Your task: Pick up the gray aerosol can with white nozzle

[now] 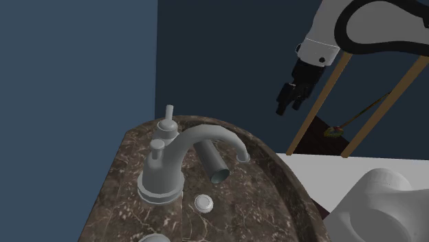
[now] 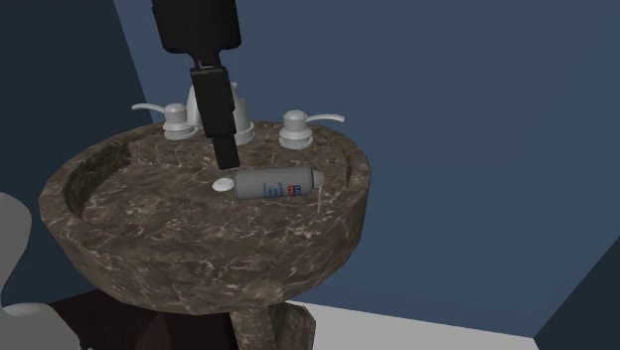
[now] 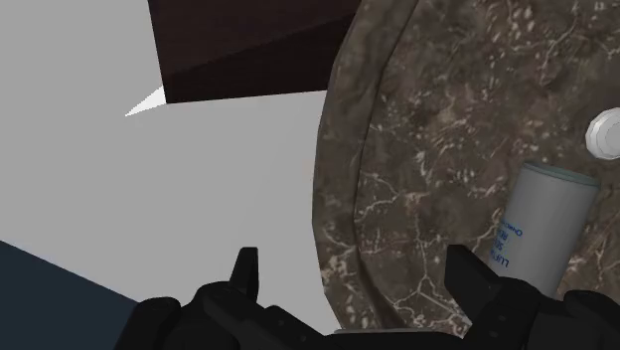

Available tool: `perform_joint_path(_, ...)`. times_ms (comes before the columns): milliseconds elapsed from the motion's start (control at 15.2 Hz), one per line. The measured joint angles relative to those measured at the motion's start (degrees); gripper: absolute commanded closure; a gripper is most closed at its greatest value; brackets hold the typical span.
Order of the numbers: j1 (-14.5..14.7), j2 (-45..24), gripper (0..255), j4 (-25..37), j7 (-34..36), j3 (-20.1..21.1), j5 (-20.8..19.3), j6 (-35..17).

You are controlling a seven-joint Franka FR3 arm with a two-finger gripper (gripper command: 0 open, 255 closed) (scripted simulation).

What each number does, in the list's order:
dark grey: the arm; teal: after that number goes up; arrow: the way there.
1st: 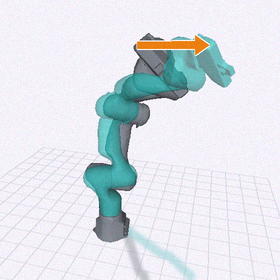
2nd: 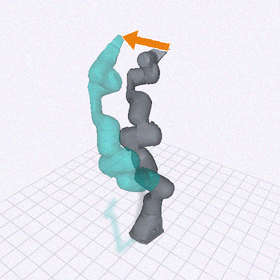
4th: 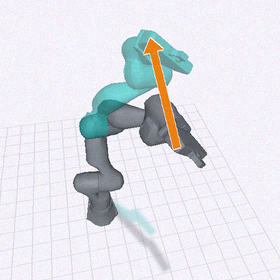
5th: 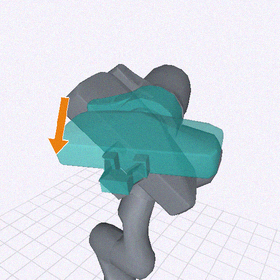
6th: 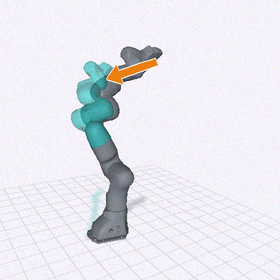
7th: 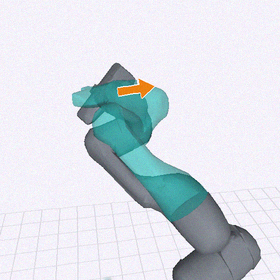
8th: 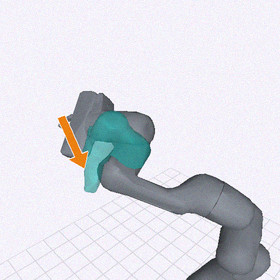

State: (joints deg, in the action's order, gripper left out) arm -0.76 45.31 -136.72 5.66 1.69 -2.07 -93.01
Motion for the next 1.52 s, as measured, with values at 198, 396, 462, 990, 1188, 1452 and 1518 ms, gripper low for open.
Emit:
perform_joint_path(198,0.28,-1.28,0,-0.4,1.81,1.49,0.65,-1.31)
perform_joint_path(396,0.63,-5.67,0,-0.09,5.59,4.47,1.65,-4.55)
perform_joint_path(462,0.78,-6.84,0,-0.3,6.99,5.54,1.99,-5.64)
perform_joint_path(990,1.37,-21.05,0,3.51,19.3,14.48,2.78,-13.38)
perform_joint_path(1188,1.26,-27.88,0,6.7,24.16,17.45,1.61,-15.78)
perform_joint_path(1452,1.41,-37.39,0,11.75,31.03,20.8,-1.28,-18.11)
perform_joint_path(1518,1.48,-38.85,0,12.66,32.14,21.18,-1.83,-18.2)
